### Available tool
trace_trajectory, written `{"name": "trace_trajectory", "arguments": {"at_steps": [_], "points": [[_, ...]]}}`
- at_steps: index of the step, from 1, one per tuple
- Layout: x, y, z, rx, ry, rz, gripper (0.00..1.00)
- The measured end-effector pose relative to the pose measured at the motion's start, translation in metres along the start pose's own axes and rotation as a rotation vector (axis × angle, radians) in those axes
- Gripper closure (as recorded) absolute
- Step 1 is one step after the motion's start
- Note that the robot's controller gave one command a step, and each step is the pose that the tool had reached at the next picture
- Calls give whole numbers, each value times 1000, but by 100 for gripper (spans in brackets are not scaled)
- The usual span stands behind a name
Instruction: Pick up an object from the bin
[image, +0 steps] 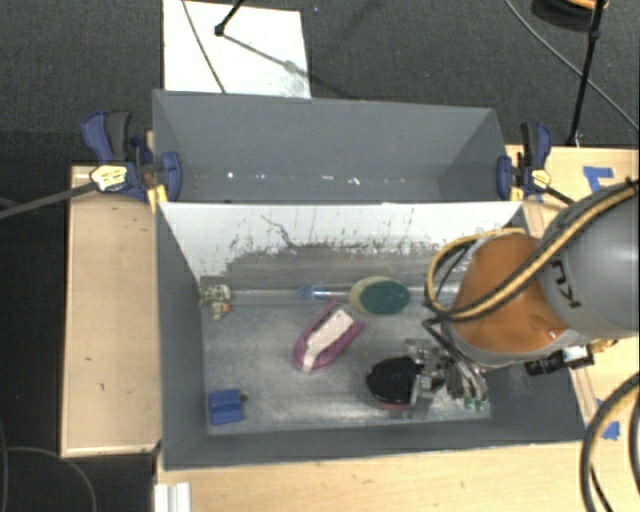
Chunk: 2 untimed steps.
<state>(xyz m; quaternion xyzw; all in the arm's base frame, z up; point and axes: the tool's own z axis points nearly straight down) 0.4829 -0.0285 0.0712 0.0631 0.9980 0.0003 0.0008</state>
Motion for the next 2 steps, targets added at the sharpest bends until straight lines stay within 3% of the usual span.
{"name": "trace_trajectory", "arguments": {"at_steps": [1,2], "points": [[-10,6,-119,-1,-8,-17,100],[-48,0,-207,2,-7,-612,100]]}}
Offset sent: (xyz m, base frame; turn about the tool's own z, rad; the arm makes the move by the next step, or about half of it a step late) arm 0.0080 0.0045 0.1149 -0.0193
